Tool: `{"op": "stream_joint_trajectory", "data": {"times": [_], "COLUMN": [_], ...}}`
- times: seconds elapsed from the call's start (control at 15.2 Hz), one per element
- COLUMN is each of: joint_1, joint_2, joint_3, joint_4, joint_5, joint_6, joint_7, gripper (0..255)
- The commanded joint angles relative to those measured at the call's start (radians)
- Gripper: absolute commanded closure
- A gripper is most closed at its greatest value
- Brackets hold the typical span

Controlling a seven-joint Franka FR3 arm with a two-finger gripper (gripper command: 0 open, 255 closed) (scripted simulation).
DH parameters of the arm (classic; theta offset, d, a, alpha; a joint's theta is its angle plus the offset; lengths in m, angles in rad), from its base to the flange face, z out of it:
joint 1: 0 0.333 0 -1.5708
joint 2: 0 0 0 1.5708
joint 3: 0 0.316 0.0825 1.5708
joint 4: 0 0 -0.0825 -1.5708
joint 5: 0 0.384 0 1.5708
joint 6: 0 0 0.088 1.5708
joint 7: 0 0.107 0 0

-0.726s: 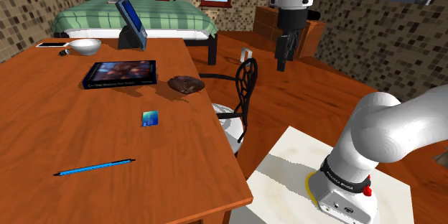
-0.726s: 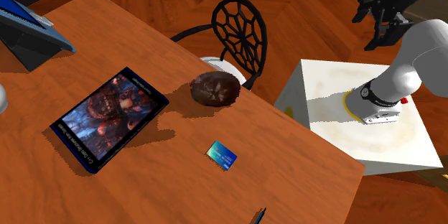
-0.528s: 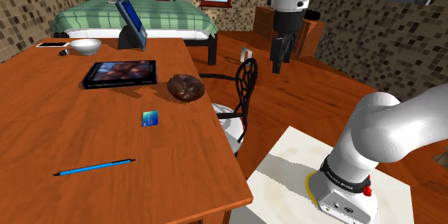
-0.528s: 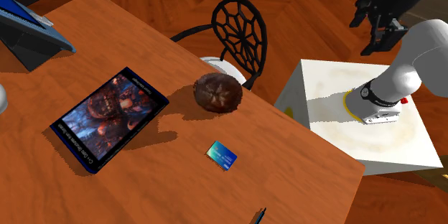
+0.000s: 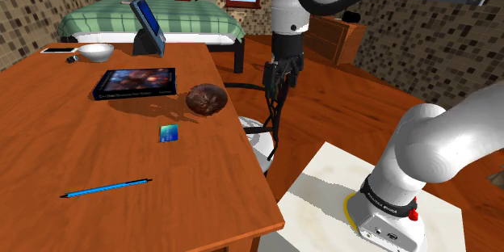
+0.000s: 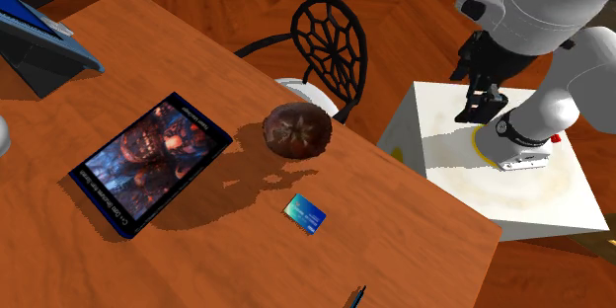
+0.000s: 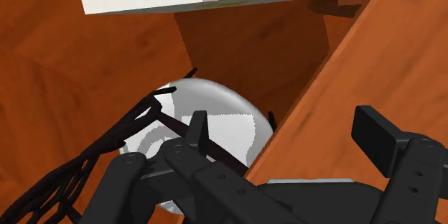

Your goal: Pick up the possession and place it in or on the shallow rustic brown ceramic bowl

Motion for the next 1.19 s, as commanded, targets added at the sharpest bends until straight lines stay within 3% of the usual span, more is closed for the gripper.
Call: {"op": "stream_joint_trajectory", "data": {"times": [0.0,0.53,0.86,1.12], "joint_1": [-0.007,-0.047,-0.063,-0.045], "joint_2": [0.059,0.335,0.538,0.710], "joint_3": [0.038,0.183,0.247,0.263], "joint_4": [0.018,0.149,0.280,0.414], "joint_5": [0.009,-0.039,-0.145,-0.259], "joint_6": [0.055,0.241,0.315,0.340], "joint_7": [0.067,0.350,0.549,0.709], "gripper": [0,0,0,0]}}
